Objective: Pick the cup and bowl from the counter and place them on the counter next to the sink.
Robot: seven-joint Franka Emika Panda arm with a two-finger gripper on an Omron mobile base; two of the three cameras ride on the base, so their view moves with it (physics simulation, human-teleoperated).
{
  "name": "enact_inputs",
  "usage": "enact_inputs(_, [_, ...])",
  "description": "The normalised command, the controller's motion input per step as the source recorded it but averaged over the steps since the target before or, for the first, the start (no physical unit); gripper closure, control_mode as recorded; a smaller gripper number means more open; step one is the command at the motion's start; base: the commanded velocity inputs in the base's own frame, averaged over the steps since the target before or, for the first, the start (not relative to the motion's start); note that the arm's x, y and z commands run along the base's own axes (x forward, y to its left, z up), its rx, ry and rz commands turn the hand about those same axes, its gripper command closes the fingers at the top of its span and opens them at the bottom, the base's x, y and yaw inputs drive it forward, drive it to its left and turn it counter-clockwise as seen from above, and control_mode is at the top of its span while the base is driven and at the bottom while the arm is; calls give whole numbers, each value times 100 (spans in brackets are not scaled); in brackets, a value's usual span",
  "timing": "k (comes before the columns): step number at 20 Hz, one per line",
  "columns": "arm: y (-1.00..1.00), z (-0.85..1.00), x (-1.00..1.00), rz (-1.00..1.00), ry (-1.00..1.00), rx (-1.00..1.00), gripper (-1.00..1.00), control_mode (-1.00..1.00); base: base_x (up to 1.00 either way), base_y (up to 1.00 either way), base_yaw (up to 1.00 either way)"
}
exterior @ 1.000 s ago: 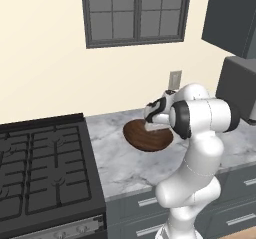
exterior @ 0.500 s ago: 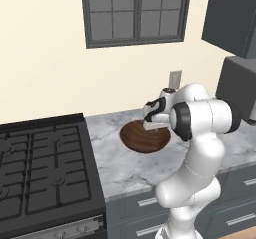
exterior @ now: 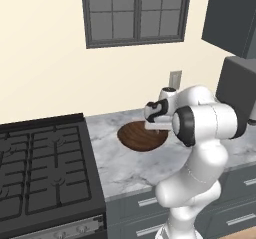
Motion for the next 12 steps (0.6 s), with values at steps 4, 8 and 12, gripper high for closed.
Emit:
enact_inputs(4, [3,6,-18,-11,2,0,100,-100,0,0,0])
enact_inputs(8, [0,18,-19,0,-2,3,100,-100,0,0,0])
enact_inputs(12, [0,55,-31,0,-13,11,100,-100,0,0,0])
